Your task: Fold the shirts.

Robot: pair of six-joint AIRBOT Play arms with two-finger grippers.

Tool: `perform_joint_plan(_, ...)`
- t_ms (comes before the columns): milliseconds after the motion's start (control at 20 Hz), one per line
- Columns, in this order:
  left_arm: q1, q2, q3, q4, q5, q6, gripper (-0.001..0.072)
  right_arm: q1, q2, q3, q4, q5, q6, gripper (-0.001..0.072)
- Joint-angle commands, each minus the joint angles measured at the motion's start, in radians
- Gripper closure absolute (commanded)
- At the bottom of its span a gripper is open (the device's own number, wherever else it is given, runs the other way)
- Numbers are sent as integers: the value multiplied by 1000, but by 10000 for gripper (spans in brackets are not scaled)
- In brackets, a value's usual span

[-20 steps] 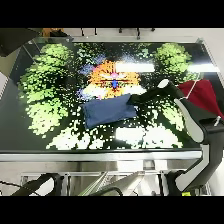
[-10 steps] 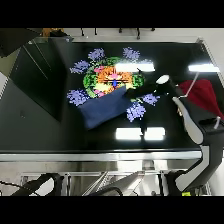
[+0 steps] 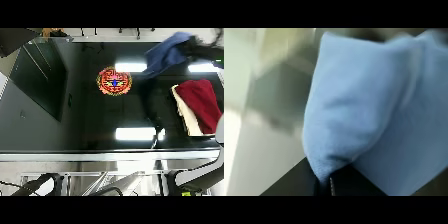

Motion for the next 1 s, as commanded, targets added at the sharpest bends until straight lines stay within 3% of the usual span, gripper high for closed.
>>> perform_joint_plan(0,1,1,0,0,0,0,691,-185,48,36,-68,13,211,694)
perform_joint_plan(300,1,1,0,0,-8,0,690,-383,167,36,-550,224,579,694)
perform_joint_plan(500,1,1,0,-1,-8,0,691,-435,179,22,-745,486,621,694)
perform_joint_plan(650,-1,1,0,0,-12,0,691,-432,191,-75,-863,597,644,695)
perform_joint_plan(950,-1,1,0,-1,-34,0,691,-433,320,-529,-925,495,671,694)
